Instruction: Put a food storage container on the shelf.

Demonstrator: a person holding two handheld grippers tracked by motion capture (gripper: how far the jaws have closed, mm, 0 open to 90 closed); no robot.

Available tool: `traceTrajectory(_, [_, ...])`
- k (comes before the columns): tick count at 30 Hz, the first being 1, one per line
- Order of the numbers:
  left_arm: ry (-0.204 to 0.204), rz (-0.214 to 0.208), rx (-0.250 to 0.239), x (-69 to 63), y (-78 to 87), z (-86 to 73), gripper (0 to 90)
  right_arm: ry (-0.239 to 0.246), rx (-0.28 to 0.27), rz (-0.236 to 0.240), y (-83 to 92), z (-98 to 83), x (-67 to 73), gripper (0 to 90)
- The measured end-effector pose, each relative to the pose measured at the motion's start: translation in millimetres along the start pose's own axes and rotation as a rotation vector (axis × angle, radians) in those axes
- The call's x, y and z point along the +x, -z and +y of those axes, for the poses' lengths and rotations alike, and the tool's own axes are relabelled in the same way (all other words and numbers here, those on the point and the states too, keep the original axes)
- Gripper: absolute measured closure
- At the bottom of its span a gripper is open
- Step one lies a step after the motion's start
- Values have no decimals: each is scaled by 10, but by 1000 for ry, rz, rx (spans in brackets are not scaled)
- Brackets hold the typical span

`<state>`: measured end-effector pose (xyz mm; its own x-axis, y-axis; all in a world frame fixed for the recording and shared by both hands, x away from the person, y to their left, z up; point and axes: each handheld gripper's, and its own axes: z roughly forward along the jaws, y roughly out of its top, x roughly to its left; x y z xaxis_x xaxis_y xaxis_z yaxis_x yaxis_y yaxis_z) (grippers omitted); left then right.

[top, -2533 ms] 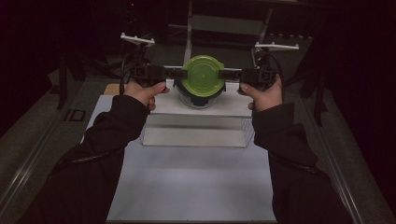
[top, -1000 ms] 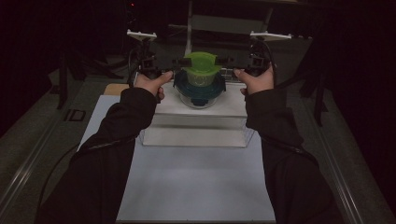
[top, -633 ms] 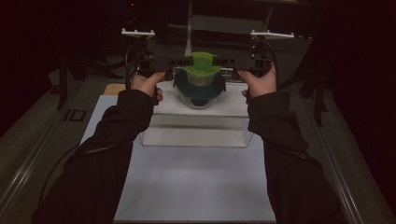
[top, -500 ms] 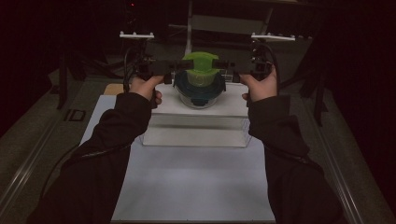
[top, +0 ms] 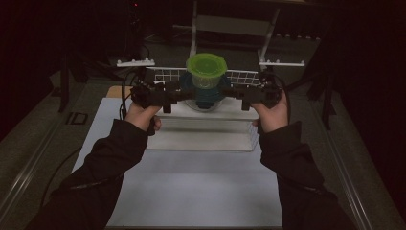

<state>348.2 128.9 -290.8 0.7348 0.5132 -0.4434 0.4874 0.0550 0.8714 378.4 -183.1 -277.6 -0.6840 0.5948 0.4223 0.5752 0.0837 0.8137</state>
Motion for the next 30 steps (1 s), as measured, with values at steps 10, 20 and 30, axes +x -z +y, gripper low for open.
traceTrajectory(10, [-98, 4, 48, -88, -14, -512, 94, 22, 15, 34, -26, -439, 33, 210])
traceTrajectory(20, [-205, 7, 94, -222, 47, -962, 92, 40, 22, 57, -13, -915, -27, 206])
traceTrajectory(30, [-250, -15, 142, -245, 3, -1346, 91, 66, 43, 59, -76, -1386, -129, 203])
